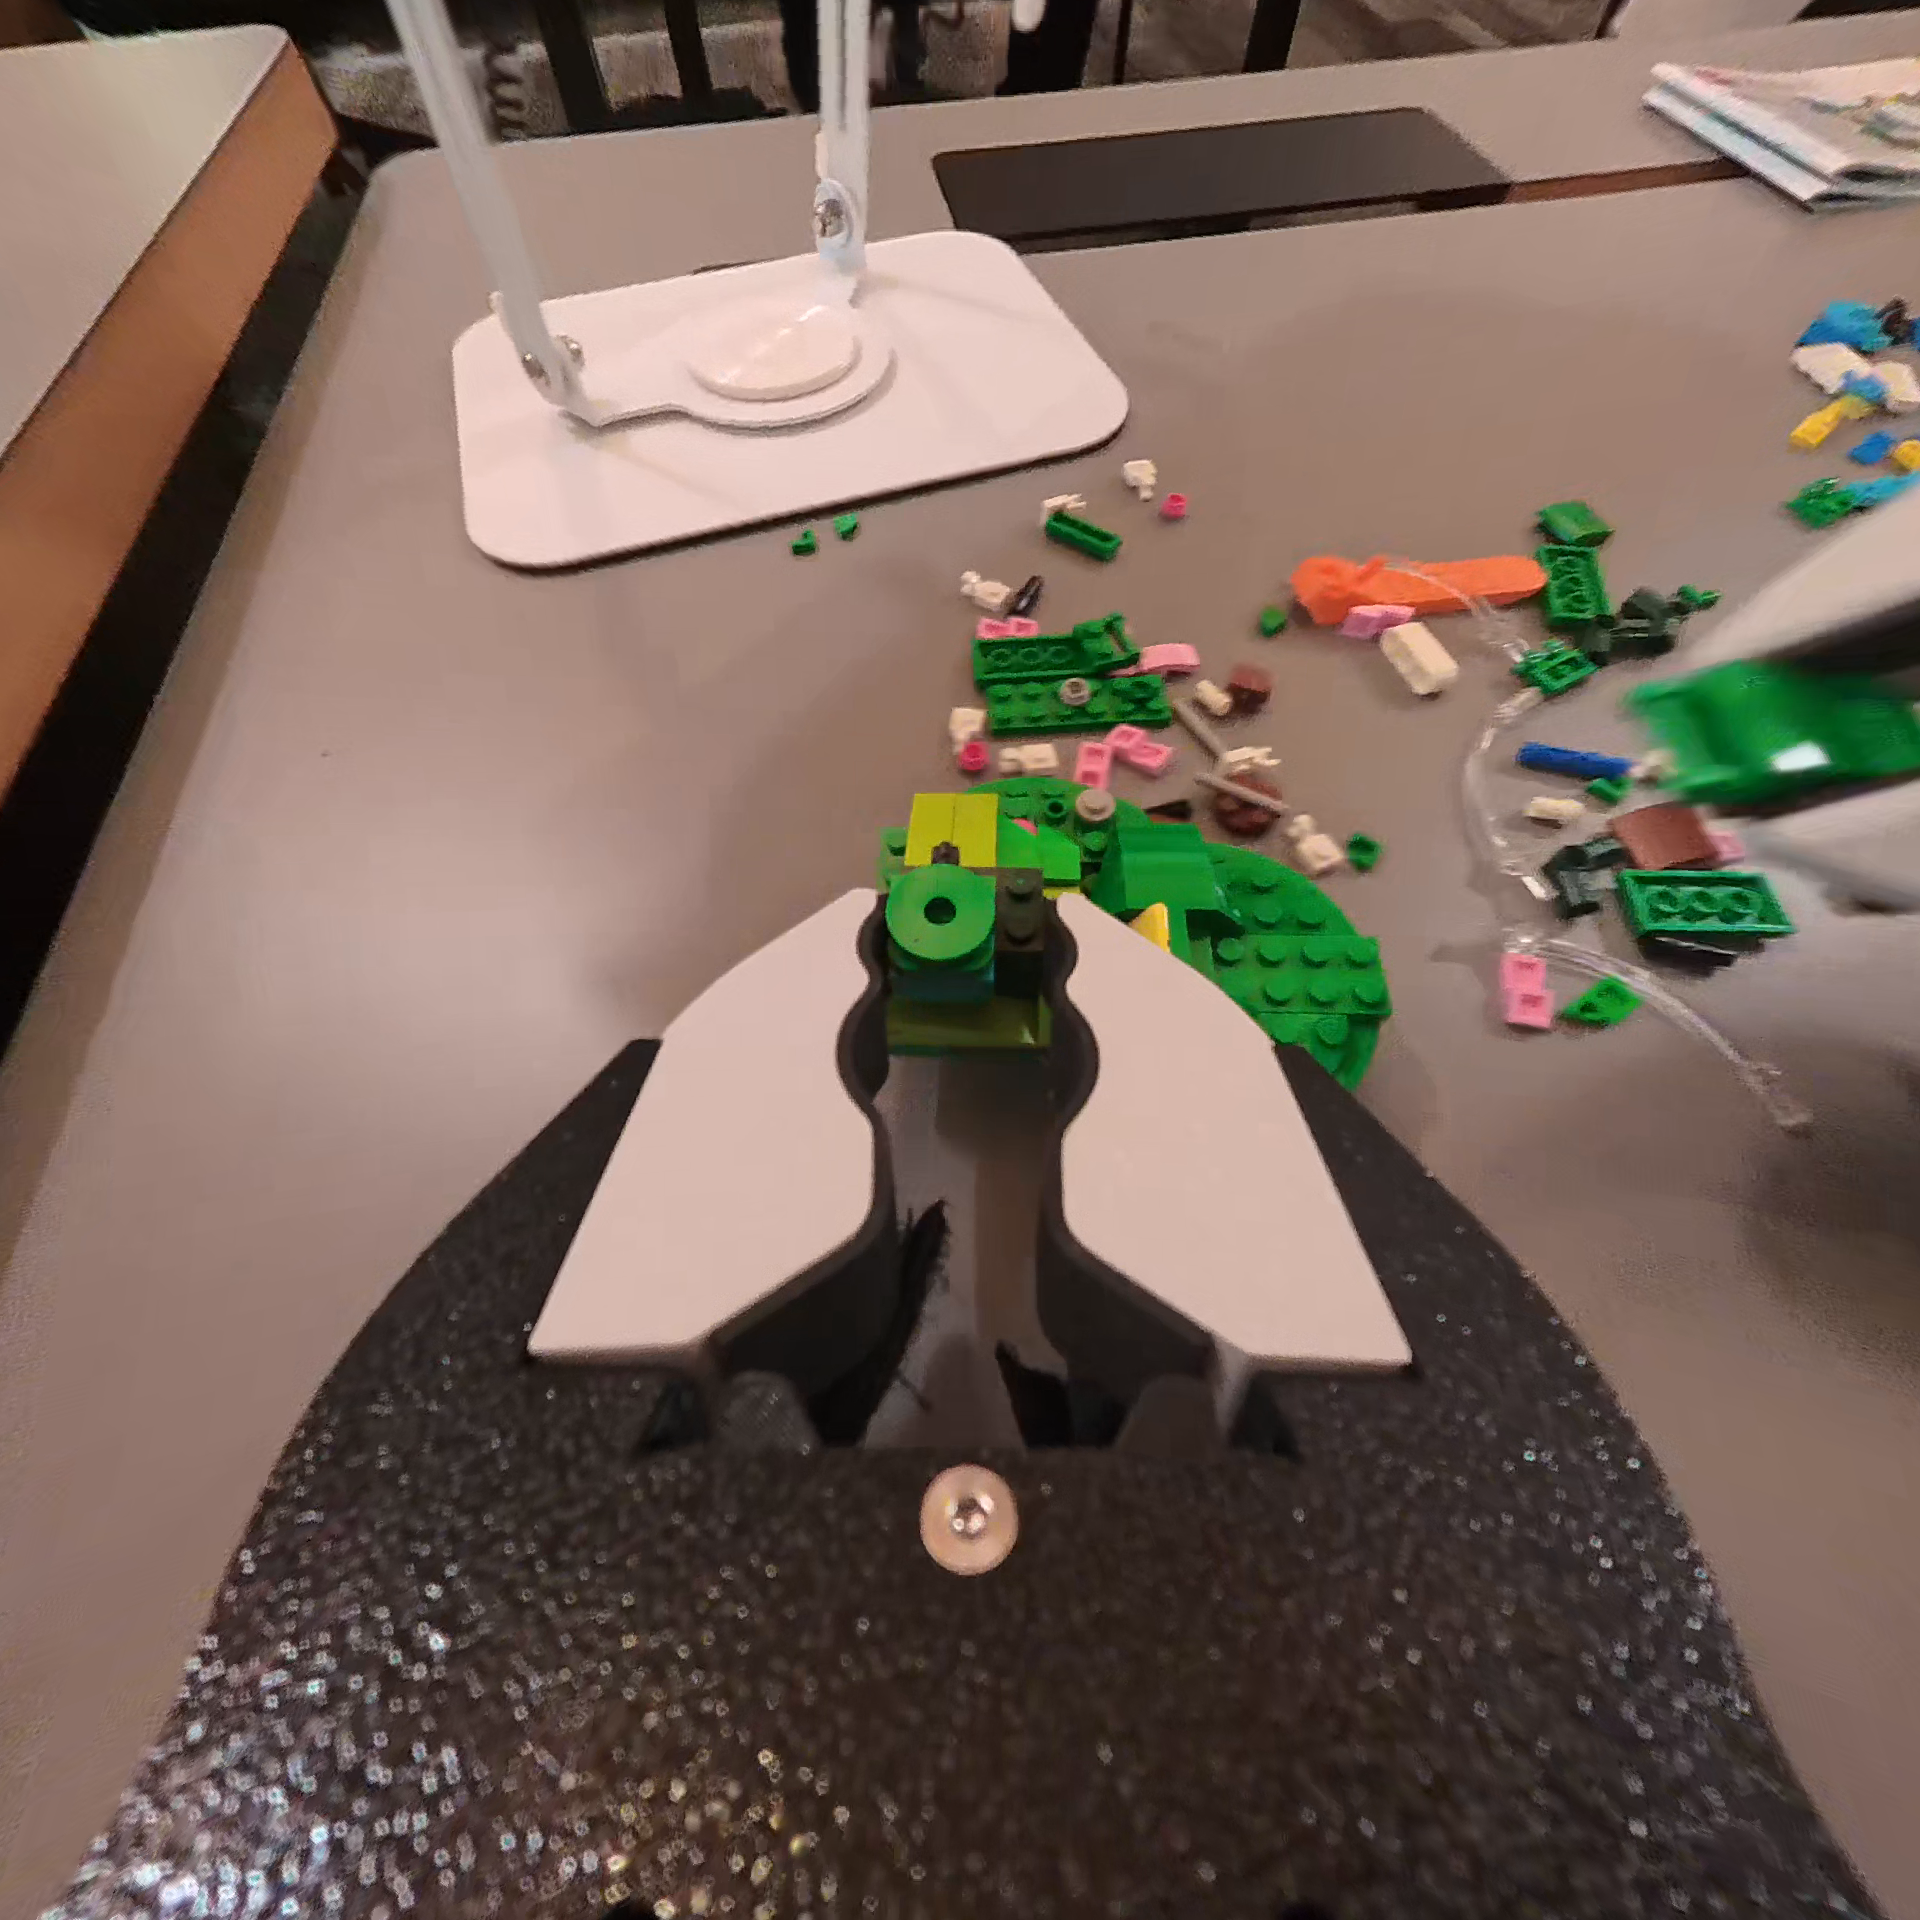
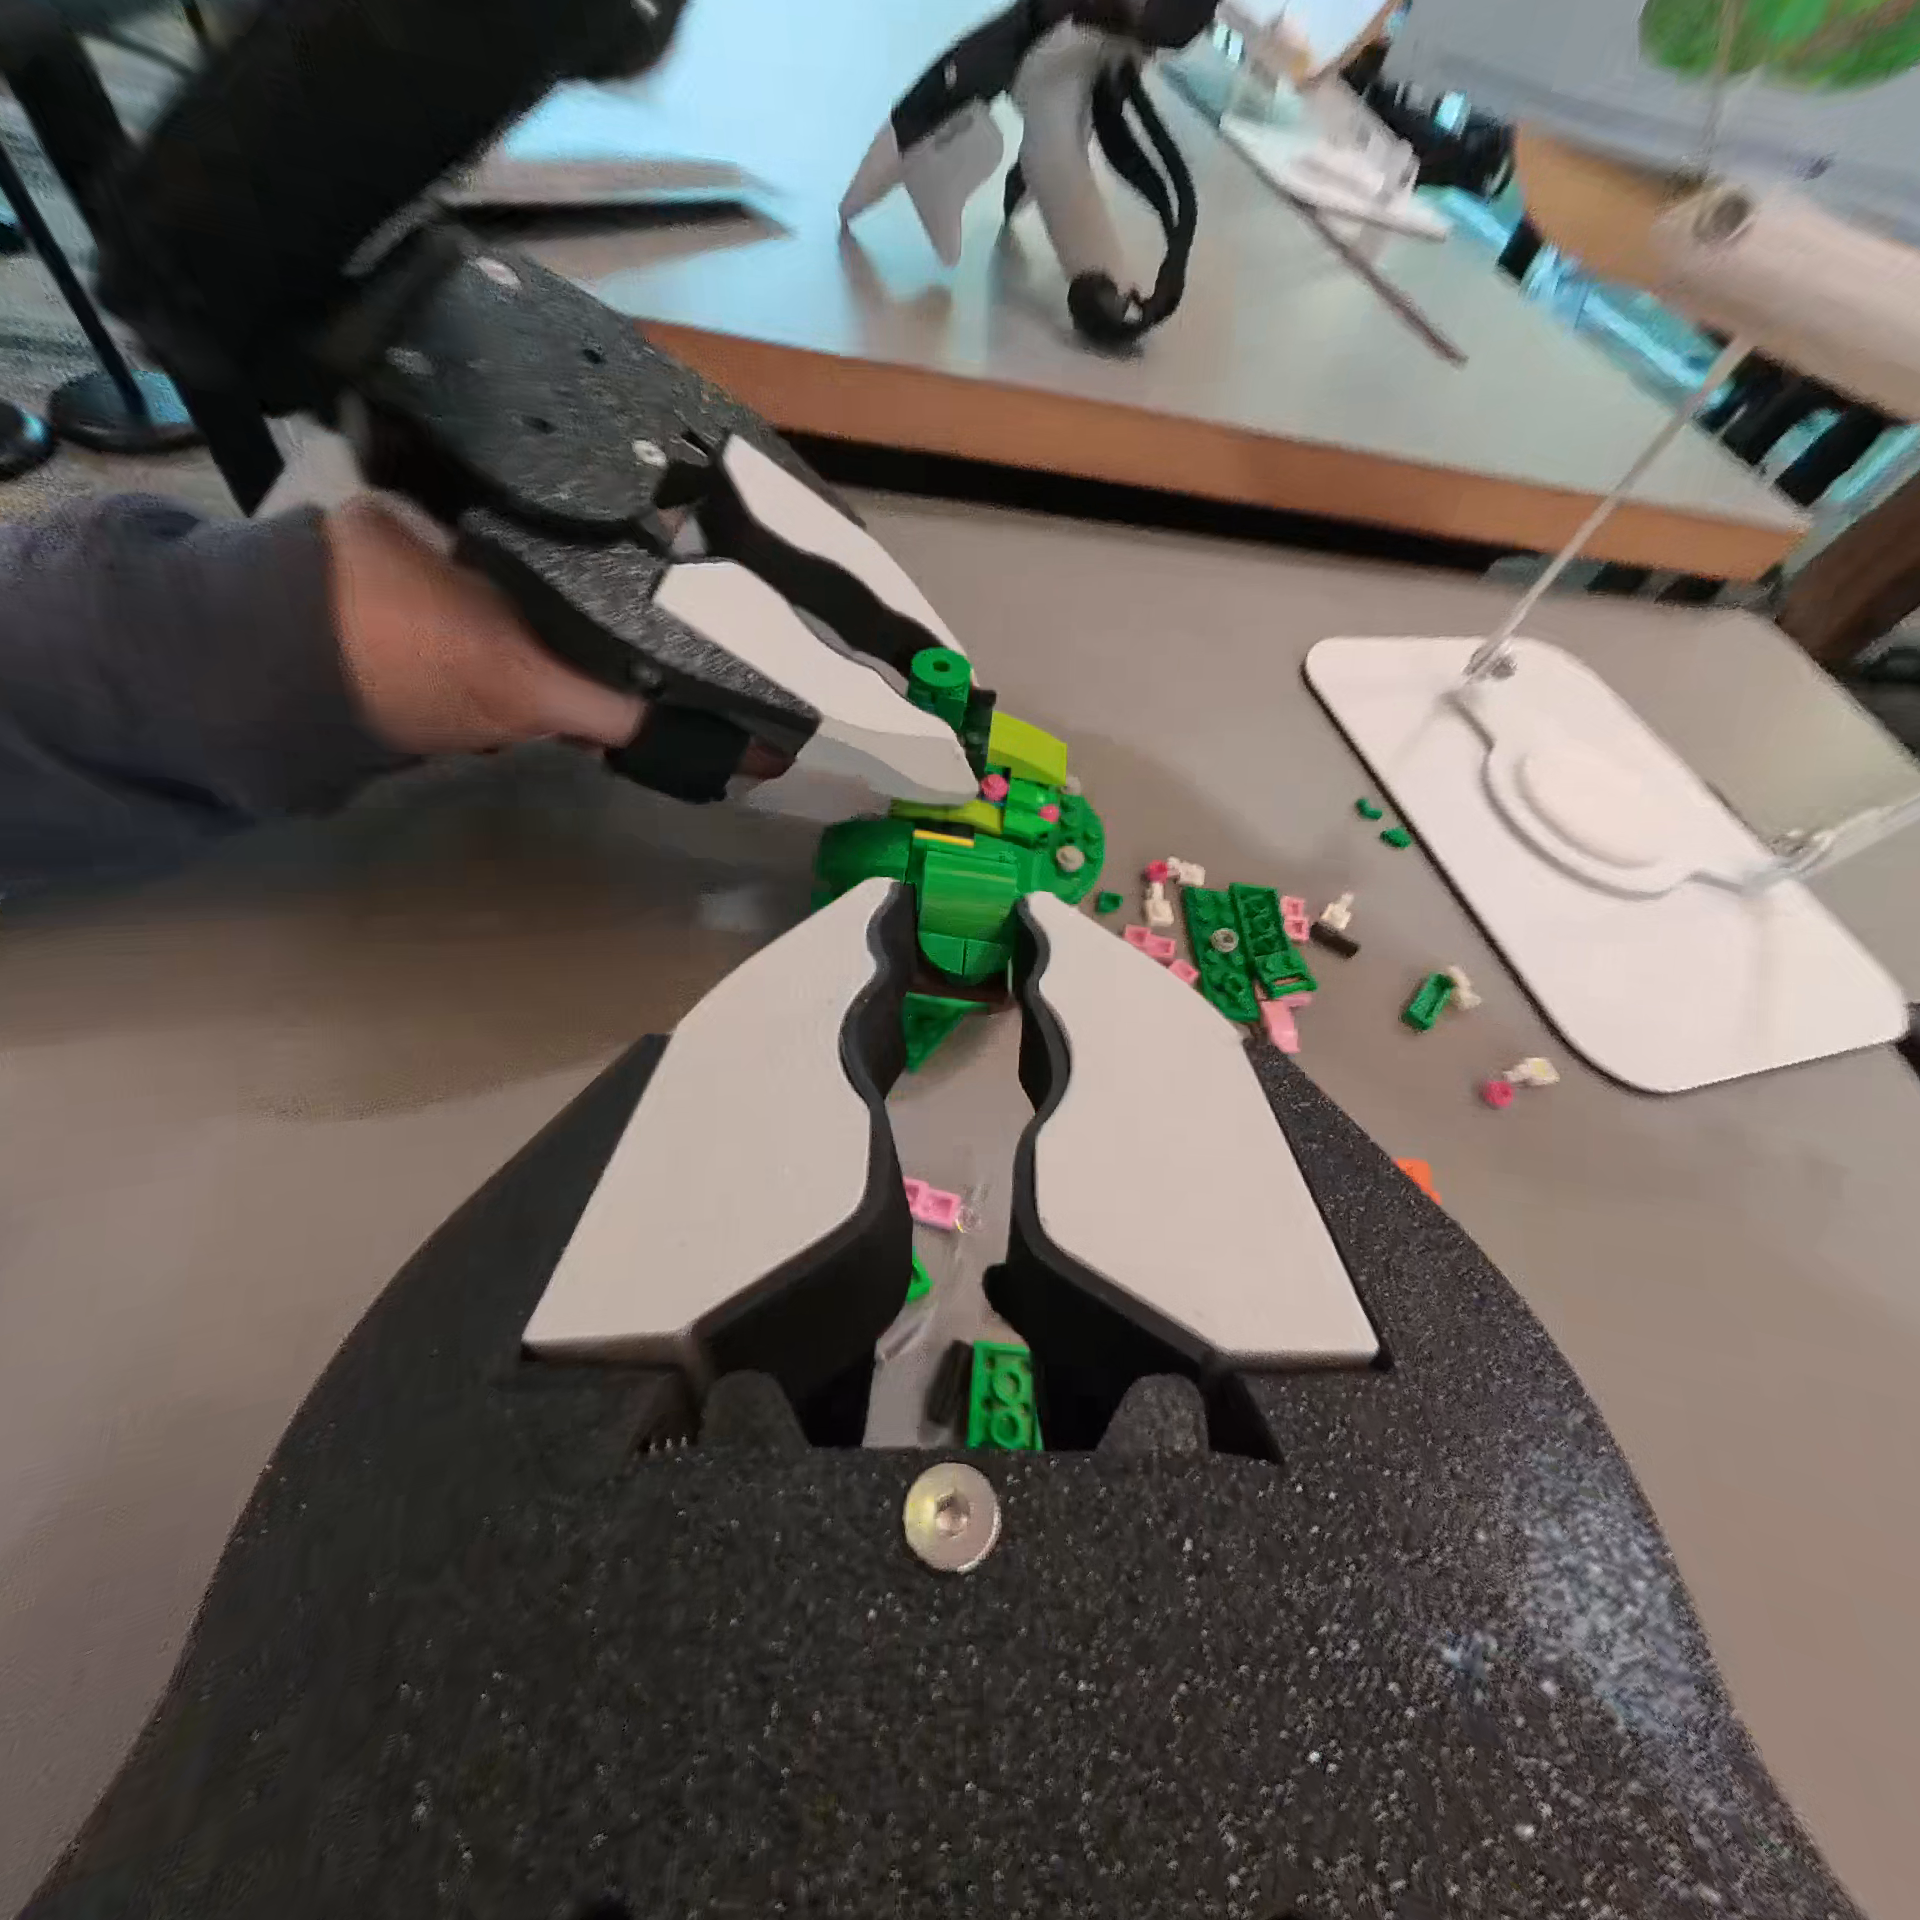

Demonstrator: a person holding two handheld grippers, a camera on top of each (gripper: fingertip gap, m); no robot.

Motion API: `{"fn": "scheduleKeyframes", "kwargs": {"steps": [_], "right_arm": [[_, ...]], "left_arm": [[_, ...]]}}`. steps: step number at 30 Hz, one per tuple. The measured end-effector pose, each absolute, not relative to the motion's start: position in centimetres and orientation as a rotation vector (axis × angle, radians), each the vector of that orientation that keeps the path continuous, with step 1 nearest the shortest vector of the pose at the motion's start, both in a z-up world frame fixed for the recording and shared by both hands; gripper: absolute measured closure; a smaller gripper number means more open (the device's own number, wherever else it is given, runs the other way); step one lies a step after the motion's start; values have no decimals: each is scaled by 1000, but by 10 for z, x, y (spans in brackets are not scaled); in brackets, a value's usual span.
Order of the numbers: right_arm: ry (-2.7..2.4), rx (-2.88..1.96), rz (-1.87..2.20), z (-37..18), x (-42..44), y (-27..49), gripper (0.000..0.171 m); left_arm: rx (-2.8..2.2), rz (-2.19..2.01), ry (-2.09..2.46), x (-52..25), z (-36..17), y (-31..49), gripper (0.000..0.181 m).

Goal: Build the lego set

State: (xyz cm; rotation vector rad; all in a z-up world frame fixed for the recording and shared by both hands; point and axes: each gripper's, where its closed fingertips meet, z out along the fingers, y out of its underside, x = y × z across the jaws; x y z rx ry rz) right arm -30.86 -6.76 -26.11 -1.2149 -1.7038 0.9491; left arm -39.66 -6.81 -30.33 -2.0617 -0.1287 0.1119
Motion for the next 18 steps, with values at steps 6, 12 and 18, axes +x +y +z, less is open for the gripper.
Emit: {"fn": "scheduleKeyframes", "kwargs": {"steps": [6,12,18], "right_arm": [[-1814,-1275,800,-291,-321,-72,154],[-1839,-1304,723,-303,-324,-72,154],[-1853,-1295,700,-306,-324,-74,154]], "left_arm": [[-2005,135,-122,-385,-296,-67,155],[-1983,116,-122,-380,-295,-69,155],[-1981,91,-117,-378,-297,-69,155]]}}
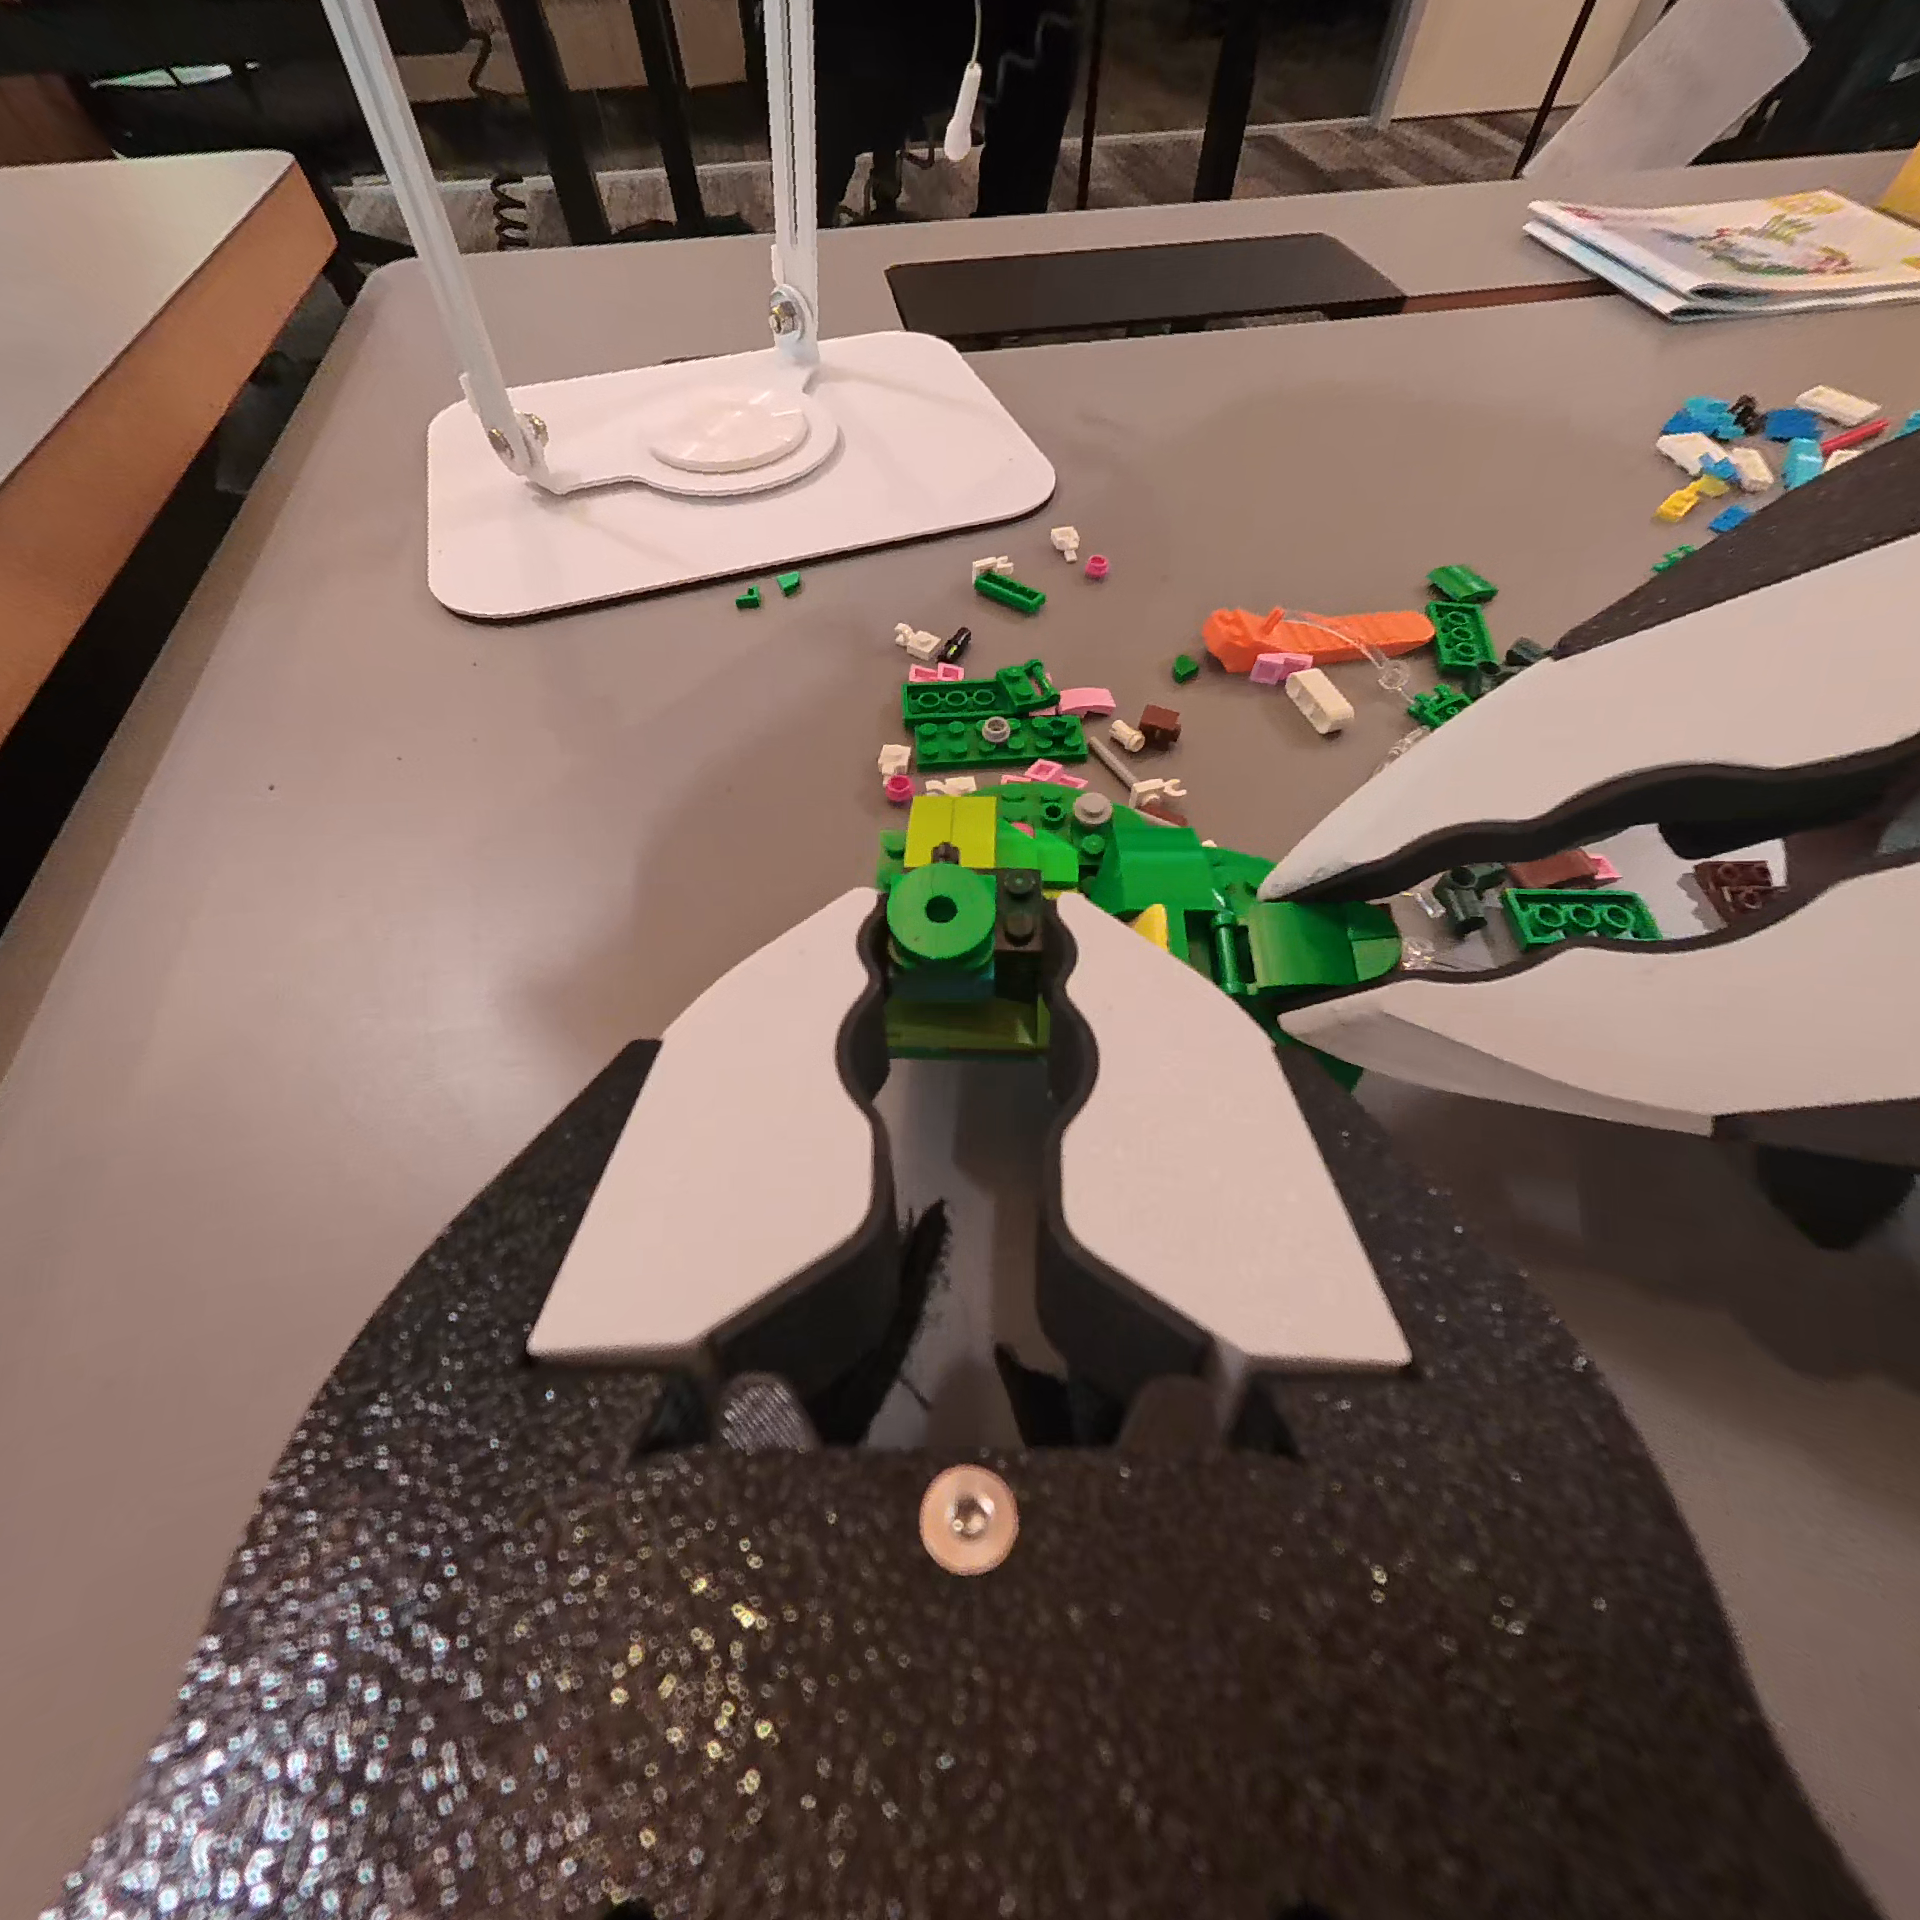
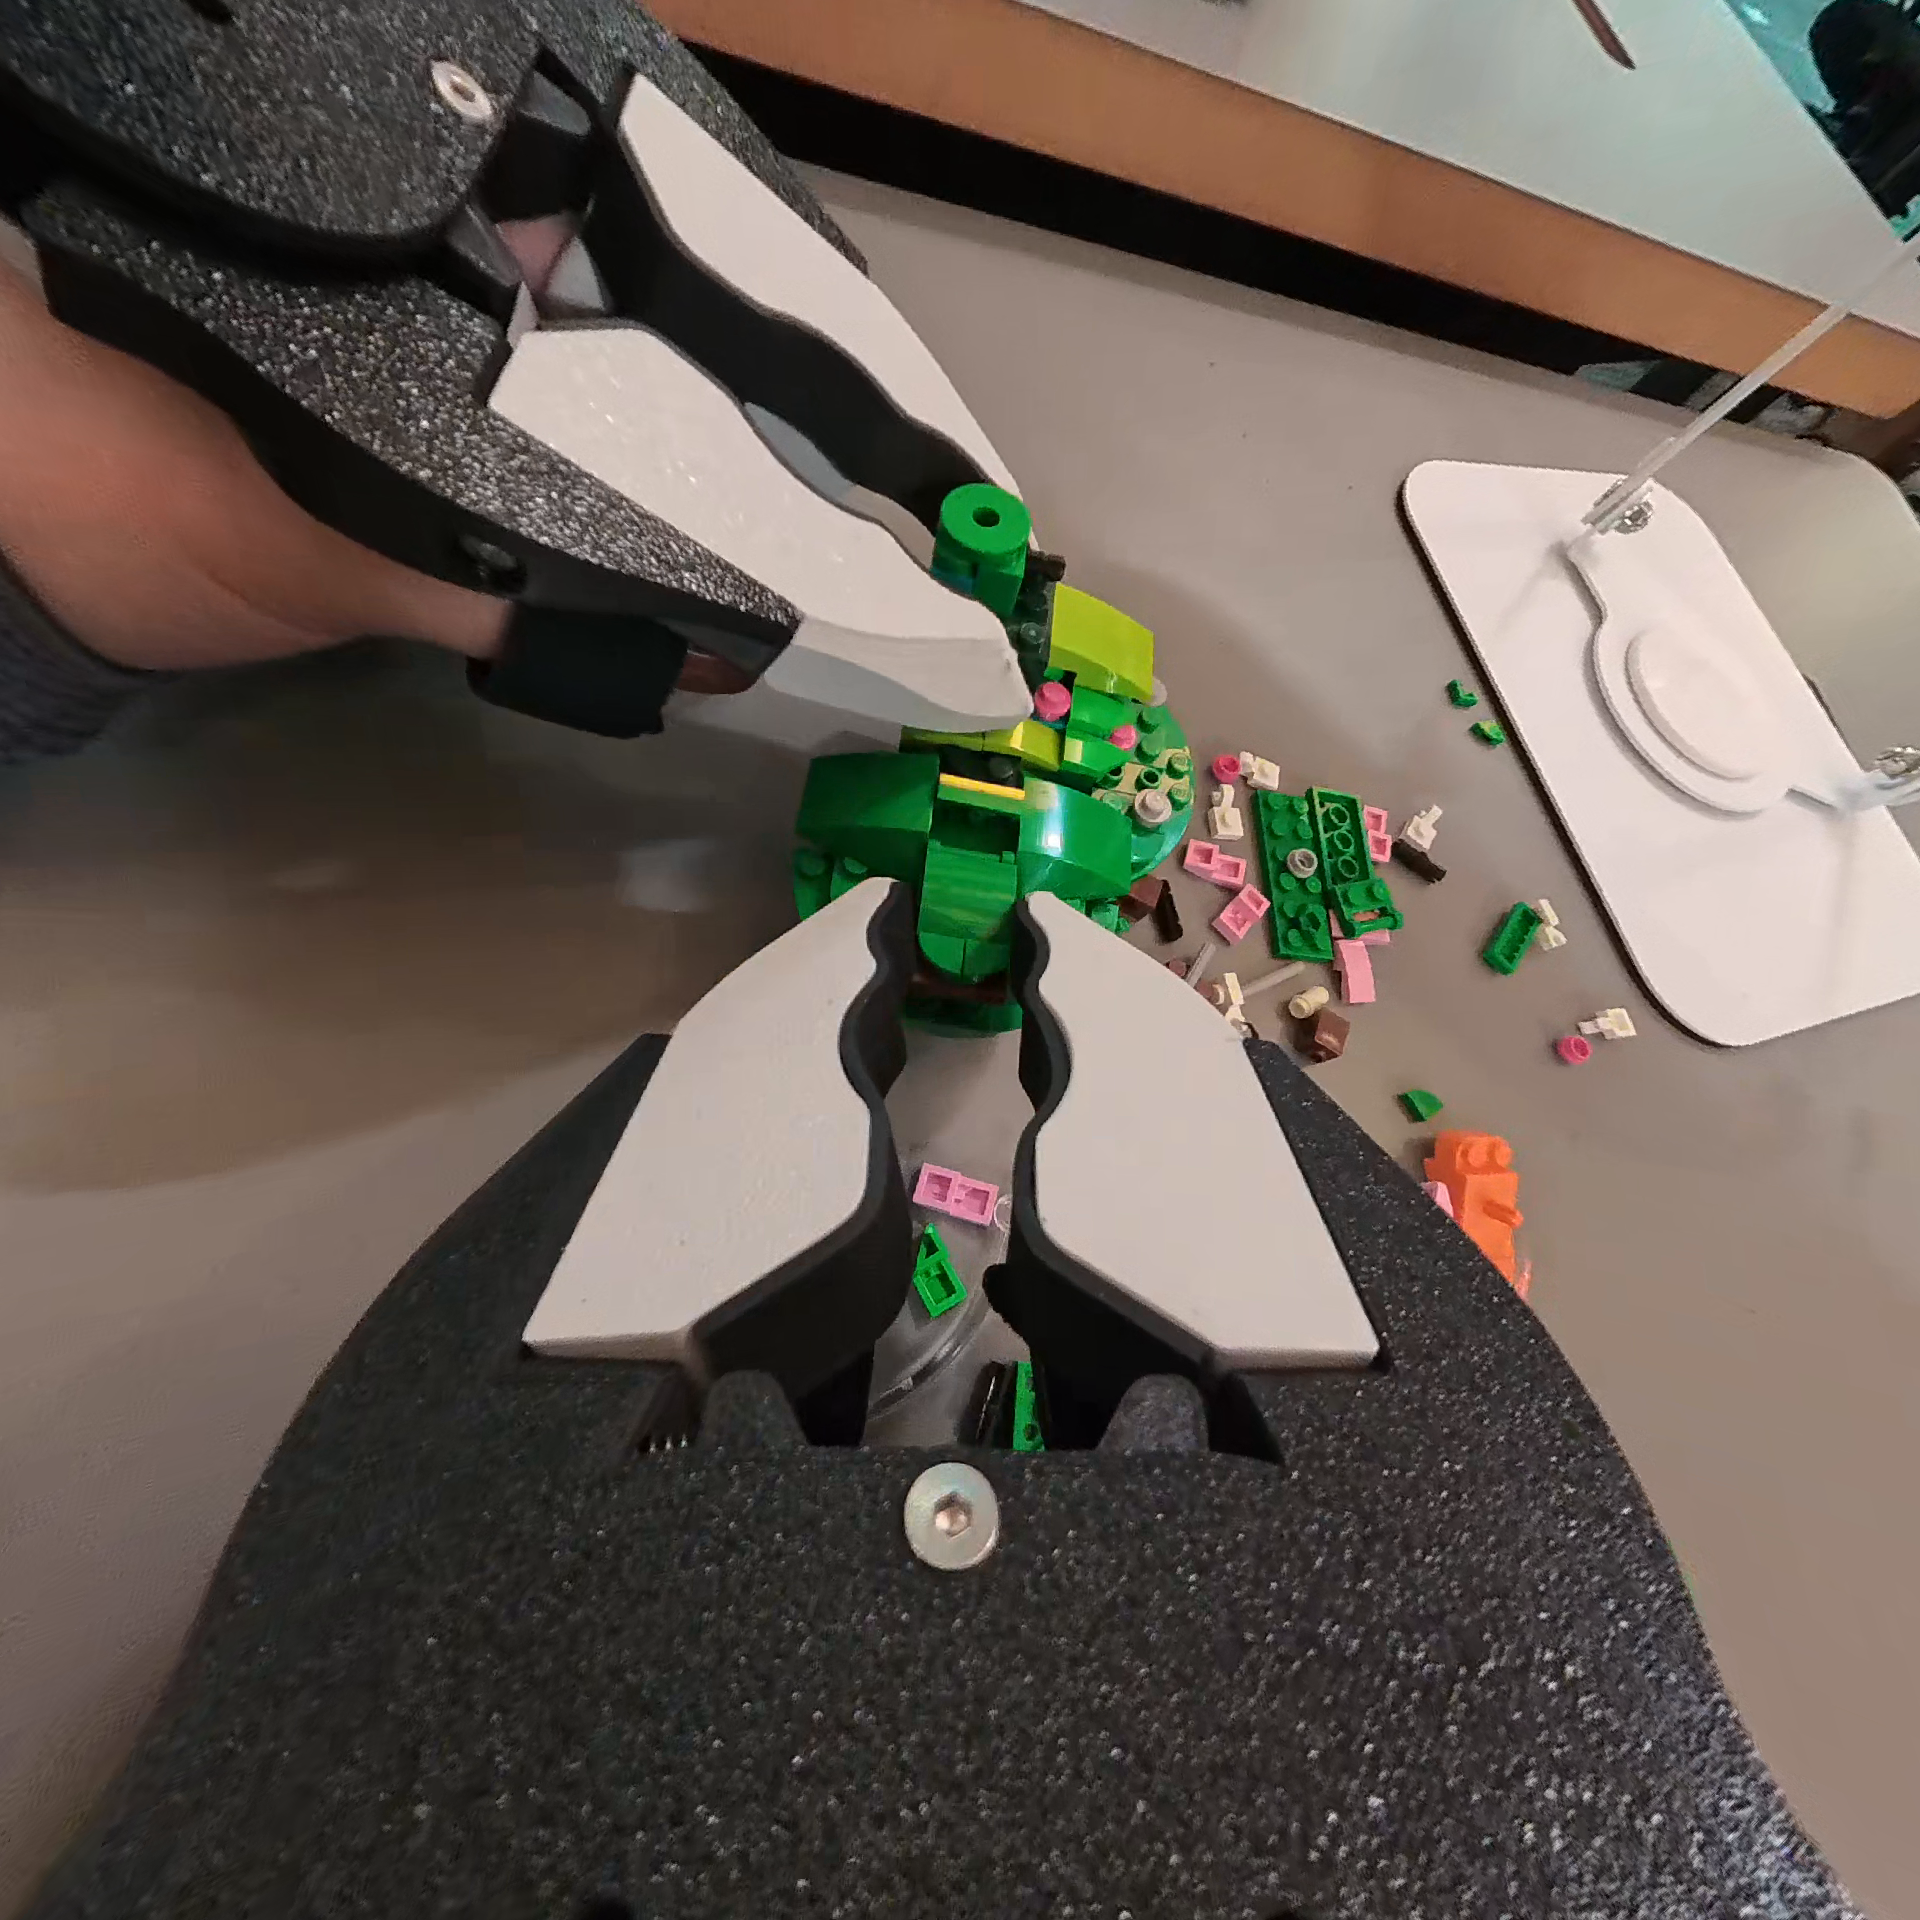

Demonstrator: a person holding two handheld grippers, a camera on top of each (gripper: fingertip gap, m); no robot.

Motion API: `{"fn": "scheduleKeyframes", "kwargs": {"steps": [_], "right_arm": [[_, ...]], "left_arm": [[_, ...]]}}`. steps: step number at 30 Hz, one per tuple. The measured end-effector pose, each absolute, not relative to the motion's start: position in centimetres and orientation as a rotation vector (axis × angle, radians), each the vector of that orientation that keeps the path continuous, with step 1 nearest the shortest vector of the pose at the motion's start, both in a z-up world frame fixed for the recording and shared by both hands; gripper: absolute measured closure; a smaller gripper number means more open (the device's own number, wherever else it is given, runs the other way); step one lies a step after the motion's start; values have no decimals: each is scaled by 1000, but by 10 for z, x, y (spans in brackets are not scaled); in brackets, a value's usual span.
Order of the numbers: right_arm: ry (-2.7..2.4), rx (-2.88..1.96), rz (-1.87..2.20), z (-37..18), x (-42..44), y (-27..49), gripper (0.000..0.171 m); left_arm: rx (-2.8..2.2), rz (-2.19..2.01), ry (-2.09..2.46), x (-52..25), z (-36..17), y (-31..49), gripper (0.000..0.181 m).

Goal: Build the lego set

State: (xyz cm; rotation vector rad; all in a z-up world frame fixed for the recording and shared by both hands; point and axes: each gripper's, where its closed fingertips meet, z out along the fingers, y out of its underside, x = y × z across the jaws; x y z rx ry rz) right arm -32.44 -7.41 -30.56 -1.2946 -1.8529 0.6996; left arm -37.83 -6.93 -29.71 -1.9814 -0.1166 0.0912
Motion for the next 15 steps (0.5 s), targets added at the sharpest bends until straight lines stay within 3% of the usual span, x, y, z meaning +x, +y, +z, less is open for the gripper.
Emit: {"fn": "scheduleKeyframes", "kwargs": {"steps": [15], "right_arm": [[-1834,-1246,717,-296,-324,-76,154]], "left_arm": [[-1914,49,-100,-377,-288,-71,155]]}}
